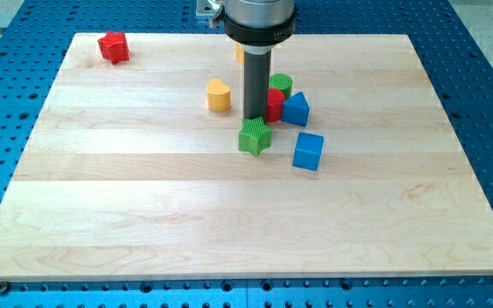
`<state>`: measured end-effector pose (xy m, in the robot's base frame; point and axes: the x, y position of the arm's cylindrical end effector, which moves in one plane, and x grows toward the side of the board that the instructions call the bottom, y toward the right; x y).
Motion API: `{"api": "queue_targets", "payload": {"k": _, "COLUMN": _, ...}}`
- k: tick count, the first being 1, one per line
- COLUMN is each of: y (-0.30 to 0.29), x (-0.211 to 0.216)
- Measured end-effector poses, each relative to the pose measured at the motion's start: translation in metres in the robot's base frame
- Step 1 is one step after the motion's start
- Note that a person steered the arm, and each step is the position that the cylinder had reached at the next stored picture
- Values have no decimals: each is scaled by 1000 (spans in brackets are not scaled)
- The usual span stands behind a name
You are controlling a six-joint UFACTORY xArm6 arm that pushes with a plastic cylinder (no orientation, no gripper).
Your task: Move the red circle away from the green circle
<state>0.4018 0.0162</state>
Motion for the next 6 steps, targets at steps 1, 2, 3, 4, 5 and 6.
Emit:
{"api": "queue_targets", "payload": {"k": 1, "y": -41, "x": -2}}
{"api": "queue_targets", "payload": {"k": 2, "y": 45, "x": -23}}
{"api": "queue_targets", "payload": {"k": 3, "y": 128, "x": -72}}
{"api": "queue_targets", "payload": {"k": 4, "y": 116, "x": -74}}
{"api": "queue_targets", "payload": {"k": 5, "y": 118, "x": -105}}
{"api": "queue_targets", "payload": {"k": 6, "y": 133, "x": -121}}
